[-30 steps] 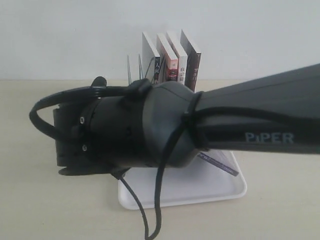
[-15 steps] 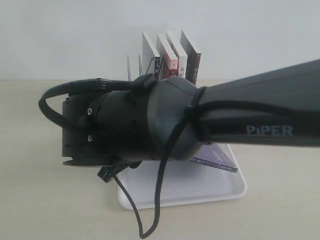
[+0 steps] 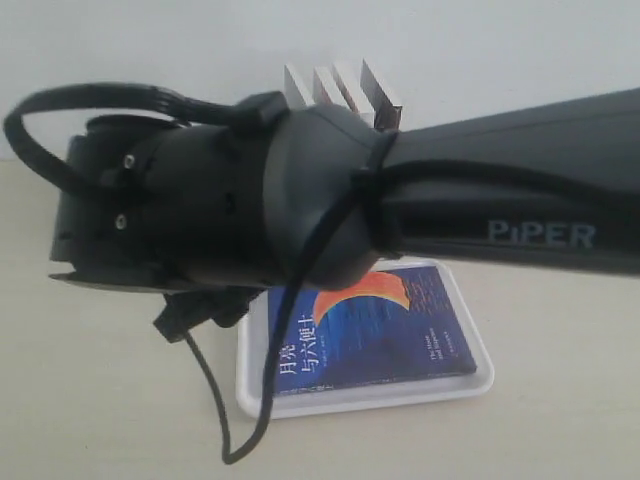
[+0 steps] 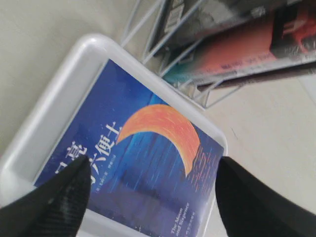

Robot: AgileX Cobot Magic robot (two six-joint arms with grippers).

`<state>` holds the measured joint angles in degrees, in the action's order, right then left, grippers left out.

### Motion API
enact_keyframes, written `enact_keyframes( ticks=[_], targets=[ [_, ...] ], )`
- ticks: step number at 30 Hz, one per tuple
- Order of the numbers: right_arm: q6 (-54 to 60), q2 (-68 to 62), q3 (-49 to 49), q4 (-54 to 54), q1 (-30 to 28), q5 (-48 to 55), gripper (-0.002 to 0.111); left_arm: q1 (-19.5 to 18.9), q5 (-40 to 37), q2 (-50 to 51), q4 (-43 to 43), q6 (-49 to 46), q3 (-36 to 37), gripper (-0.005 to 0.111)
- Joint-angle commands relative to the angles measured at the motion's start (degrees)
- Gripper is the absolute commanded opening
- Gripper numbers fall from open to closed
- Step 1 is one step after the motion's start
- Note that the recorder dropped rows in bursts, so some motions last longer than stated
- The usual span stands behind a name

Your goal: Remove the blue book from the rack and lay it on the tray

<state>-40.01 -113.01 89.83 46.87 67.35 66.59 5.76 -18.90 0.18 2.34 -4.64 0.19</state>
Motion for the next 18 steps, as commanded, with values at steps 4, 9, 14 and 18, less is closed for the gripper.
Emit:
enact_keyframes(
  ticks=[4,9,14,18],
  targets=[
    [4.01,0.5,8.78,-0.16,3.99,2.34,0.066,0.02,0.88,-0.18,-0.05,0.39,-0.19,0.005],
    [7.52,0.61,14.57,0.2,6.53,3.38,0.01,0.02,0.88,-0.18,-0.05,0.39,-0.19,0.005],
    [9.5,4.17,14.79,-1.22,7.39,3.38,0.001,0.02,0.88,-0.18,-0.05,0.39,-0.19,0.005],
    [9.82,9.77,14.79,-1.86,7.75,3.38,0.001,0.02,0.88,-0.18,-0.05,0.39,-0.19,0.005]
  ],
)
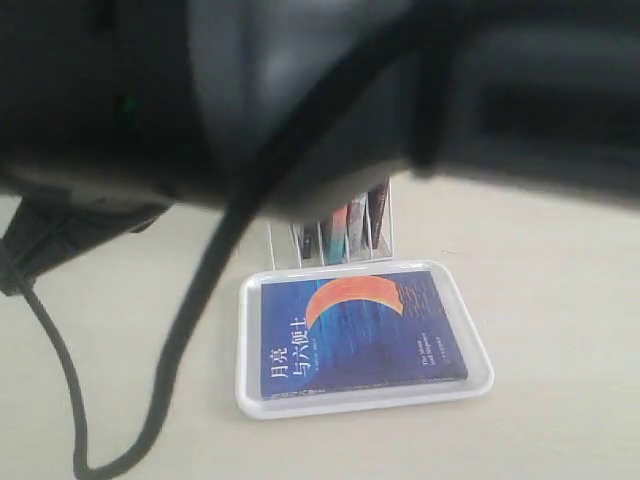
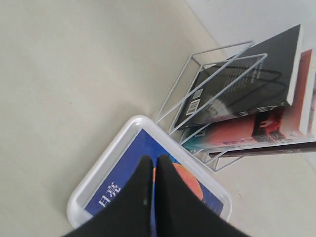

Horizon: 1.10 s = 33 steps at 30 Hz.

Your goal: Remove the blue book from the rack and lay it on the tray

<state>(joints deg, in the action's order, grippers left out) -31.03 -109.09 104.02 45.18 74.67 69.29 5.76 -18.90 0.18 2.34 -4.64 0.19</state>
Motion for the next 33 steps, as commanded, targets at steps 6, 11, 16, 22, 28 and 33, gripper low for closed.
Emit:
enact_keyframes(
  ticks=[6,11,16,22,28,33],
  targets=[
    [2.66,19.49,-7.11,0.81,0.43,0.67,0.001,0.02,0.88,-0.18,-0.05,0.39,-0.19,0.005],
    [-5.08,36.75,-24.05,8.53,0.31,0.67,0.001,0.02,0.88,-0.18,-0.05,0.39,-0.19,0.005],
    [-11.46,55.72,-42.9,14.78,-2.43,-9.08,0.001,0.02,0.88,-0.18,-0.05,0.39,-0.19,0.005],
    [-11.52,74.08,-55.77,18.26,-6.21,-10.7,0.0,0.02,0.88,-0.18,-0.05,0.39,-0.19,0.005],
    [-11.52,87.31,-61.42,9.34,-6.18,0.67,0.0,0.02,0.88,-0.18,-0.05,0.39,-0.19,0.005],
    [-13.45,90.55,-61.42,9.07,-6.18,0.67,0.0,0.02,0.88,-0.18,-0.05,0.39,-0.19,0.005]
  ],
)
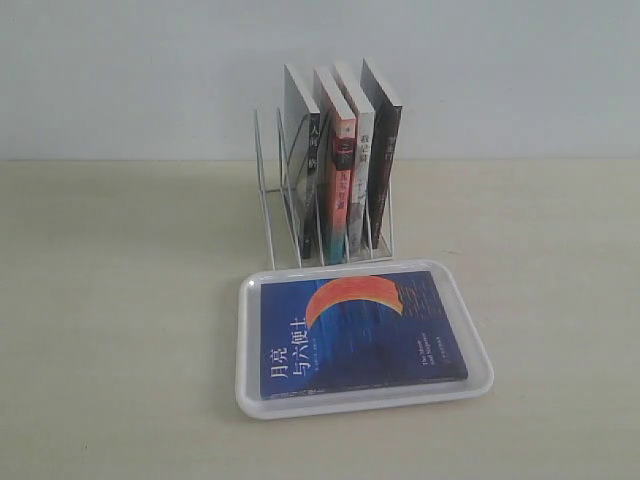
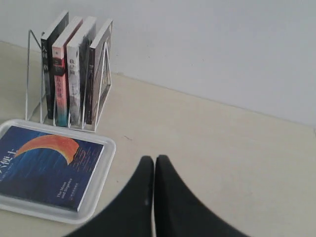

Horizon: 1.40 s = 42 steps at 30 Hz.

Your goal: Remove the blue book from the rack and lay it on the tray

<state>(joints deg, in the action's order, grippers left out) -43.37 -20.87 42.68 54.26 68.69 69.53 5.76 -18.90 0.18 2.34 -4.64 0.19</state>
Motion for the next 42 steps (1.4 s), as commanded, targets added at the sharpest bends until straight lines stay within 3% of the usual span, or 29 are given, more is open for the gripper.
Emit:
enact_keyframes(
  ticks=[1,8,12,13,14,16,20,24,31,42],
  targets=[
    [-1.23,2.34,-0.08,-0.01,-0.2,0.43,0.0,0.02,0.88,-0.18,-0.05,0.39,-0.19,0.005],
    [-0.57,2.44,-0.08,0.15,-0.2,0.43,0.0,0.02,0.88,-0.18,-0.05,0.39,-0.19,0.005],
    [0.14,4.6,-0.08,1.01,-7.49,0.43,0.0,0.02,0.88,-0.18,-0.05,0.39,-0.19,0.005],
    [-1.4,6.04,-0.08,0.53,-14.04,-2.69,0.0,0.02,0.88,-0.18,-0.05,0.39,-0.19,0.005],
    [-2.52,6.65,-0.08,-0.05,-17.02,-5.2,0.0,0.02,0.88,-0.18,-0.05,0.39,-0.19,0.005],
    [-0.69,9.32,-0.32,-9.68,-33.83,-18.28,0.0,0.02,0.88,-0.18,-0.05,0.39,-0.19,0.005],
    [17.62,13.72,-8.47,-25.94,-58.08,-37.79,0.0,0.02,0.88,-0.18,-0.05,0.39,-0.19,0.005],
    [25.38,14.22,-9.26,-35.47,-68.42,-37.19,0.0,0.02,0.88,-0.18,-0.05,0.39,-0.19,0.005],
    [40.7,14.22,-10.52,-45.36,-68.76,-37.86,0.0,0.02,0.88,-0.18,-0.05,0.39,-0.19,0.005],
    [41.93,18.92,-25.64,-48.63,-68.69,-43.73,0.0,0.02,0.88,-0.18,-0.05,0.39,-0.19,0.005]
  ],
)
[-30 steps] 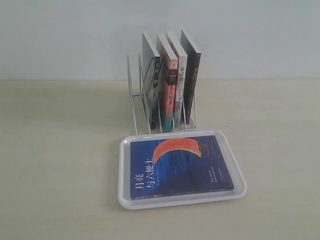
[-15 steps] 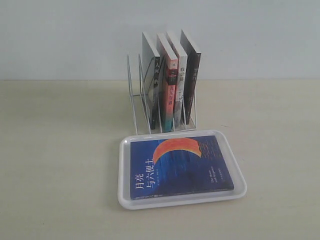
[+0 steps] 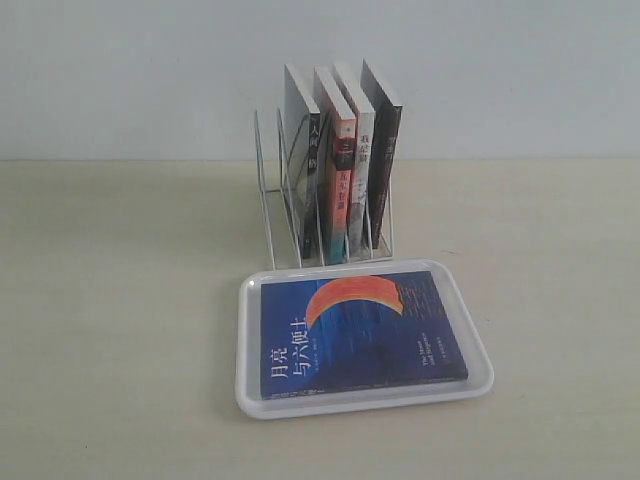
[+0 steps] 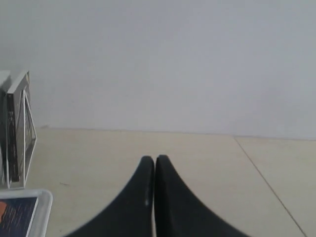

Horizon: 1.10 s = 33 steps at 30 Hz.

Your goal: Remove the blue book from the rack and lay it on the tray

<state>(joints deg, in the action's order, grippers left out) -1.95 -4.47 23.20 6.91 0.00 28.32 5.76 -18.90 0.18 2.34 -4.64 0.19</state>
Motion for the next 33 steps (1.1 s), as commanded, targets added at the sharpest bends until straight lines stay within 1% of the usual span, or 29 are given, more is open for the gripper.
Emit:
enact_keyframes(
  ticks=[1,7,11,14,16,33],
  targets=[
    [0.51,3.3,-8.86,-1.9,0.0,-3.97,0.0,0.02,0.88,-0.18,-0.05,0.39,-0.19,0.005],
    [0.64,4.47,-20.0,-5.37,0.0,-11.17,0.0,0.02,0.88,-0.18,-0.05,0.39,-0.19,0.005],
    [0.64,4.47,-23.2,-5.37,0.0,-11.37,0.0,0.02,0.88,-0.18,-0.05,0.39,-0.19,0.005],
    [0.64,4.47,-23.2,-5.37,0.0,-10.96,0.0,0.02,0.88,-0.18,-0.05,0.39,-0.19,0.005],
    [0.64,4.47,-23.2,-5.37,0.0,-8.79,0.0,0.02,0.88,-0.18,-0.05,0.39,-0.19,0.005],
    [1.49,4.47,-23.2,-5.15,0.08,-8.66,0.0,0.02,0.88,-0.18,-0.05,0.39,-0.19,0.005]
  ],
)
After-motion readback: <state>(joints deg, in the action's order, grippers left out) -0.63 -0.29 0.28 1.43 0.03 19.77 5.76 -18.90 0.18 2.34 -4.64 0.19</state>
